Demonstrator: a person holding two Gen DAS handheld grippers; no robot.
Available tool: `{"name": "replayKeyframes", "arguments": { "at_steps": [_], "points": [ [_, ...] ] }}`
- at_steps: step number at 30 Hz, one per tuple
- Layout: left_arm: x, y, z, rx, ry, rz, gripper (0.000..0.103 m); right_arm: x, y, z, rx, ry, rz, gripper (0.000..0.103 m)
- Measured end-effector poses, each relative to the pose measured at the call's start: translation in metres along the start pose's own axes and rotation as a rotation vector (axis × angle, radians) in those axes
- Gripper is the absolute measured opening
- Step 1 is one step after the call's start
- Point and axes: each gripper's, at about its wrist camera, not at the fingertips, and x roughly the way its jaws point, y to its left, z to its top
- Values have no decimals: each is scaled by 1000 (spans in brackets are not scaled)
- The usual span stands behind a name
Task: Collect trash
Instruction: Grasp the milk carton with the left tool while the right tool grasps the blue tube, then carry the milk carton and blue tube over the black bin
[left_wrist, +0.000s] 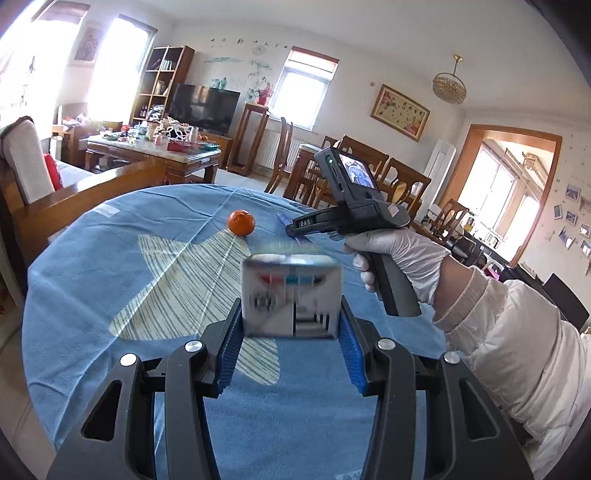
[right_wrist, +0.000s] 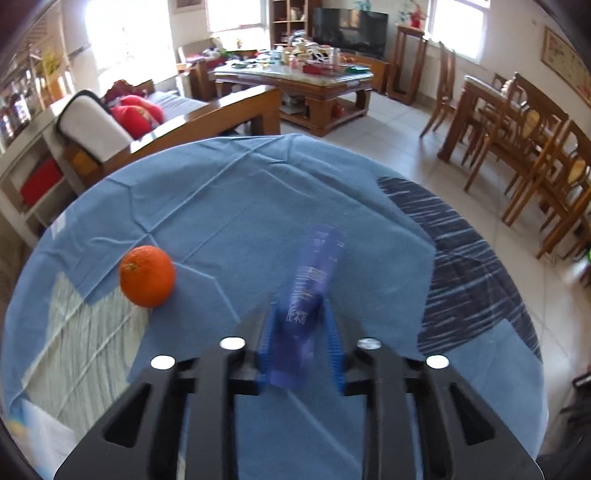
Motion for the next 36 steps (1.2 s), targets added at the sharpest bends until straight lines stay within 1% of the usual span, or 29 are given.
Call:
{"name": "replayKeyframes", "arguments": {
  "at_steps": [3,7,10,13,16,19,23,27,30,36],
  "points": [
    [2,-5,0,15,4,5,48,0,-1,-4,1,-8,16,15],
    [4,-8,2,20,10,17,48,-21,-12,-20,48,-40,107,13],
    [3,-10,3,22,5,26,47,-53,-22,-38,73,-91,170,13],
    [-1,-18,5,33,-6,26,47,-90,-32,-61,89,-137,215,13],
    [-4,-31,7,51,-12,24,47,-127,-48,-92,114,-184,261,13],
    [-5,-48,8,76,-11,21,47,-163,-70,-131,156,-227,291,13],
    [-5,-73,9,106,-11,9,47,-203,-99,-180,209,-271,304,14],
    [-3,-105,12,147,-7,-24,47,-241,-134,-230,257,-327,259,14],
    [4,-135,14,192,-1,-60,47,-264,-161,-262,311,-358,248,14],
    [26,-199,12,275,25,-151,47,-303,-221,-329,432,-421,190,14]
  ]
}}
